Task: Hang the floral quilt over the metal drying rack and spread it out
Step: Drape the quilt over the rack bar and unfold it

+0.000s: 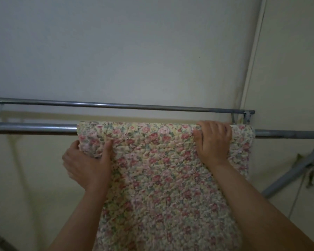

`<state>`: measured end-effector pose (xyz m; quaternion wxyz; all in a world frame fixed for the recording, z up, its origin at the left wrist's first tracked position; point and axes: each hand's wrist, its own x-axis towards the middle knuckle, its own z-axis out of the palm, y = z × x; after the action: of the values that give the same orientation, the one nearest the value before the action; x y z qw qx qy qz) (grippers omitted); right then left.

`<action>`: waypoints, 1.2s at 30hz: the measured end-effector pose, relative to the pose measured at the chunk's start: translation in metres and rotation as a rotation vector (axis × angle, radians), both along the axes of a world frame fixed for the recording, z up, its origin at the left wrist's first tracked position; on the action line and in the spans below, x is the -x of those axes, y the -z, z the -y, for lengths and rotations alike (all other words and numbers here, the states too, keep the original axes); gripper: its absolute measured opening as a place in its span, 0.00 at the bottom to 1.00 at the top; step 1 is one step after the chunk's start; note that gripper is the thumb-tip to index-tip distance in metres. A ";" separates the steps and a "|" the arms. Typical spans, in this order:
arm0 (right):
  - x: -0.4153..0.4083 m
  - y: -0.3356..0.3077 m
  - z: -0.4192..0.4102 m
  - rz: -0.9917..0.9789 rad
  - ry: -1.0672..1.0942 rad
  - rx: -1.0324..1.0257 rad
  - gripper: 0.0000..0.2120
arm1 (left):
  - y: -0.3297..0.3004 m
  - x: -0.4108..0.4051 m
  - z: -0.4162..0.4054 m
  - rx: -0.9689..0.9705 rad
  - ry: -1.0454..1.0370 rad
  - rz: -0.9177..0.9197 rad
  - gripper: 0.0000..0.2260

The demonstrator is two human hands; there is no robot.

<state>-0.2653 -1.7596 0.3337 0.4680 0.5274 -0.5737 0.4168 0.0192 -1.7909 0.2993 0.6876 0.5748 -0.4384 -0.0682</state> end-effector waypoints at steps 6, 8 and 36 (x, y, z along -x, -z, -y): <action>0.008 0.007 -0.003 0.085 -0.037 0.009 0.25 | 0.005 0.001 0.010 -0.001 0.209 -0.134 0.19; 0.014 0.012 -0.005 0.193 -0.019 0.038 0.22 | 0.005 -0.003 0.012 0.023 0.227 -0.084 0.17; 0.056 0.111 -0.038 1.054 0.006 -0.066 0.25 | 0.087 -0.025 0.019 -0.104 0.315 0.136 0.24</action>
<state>-0.3210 -1.7211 0.2232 0.1004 0.2591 -0.7454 0.6060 0.0443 -1.8103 0.2122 0.6067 0.5370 -0.5644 -0.1584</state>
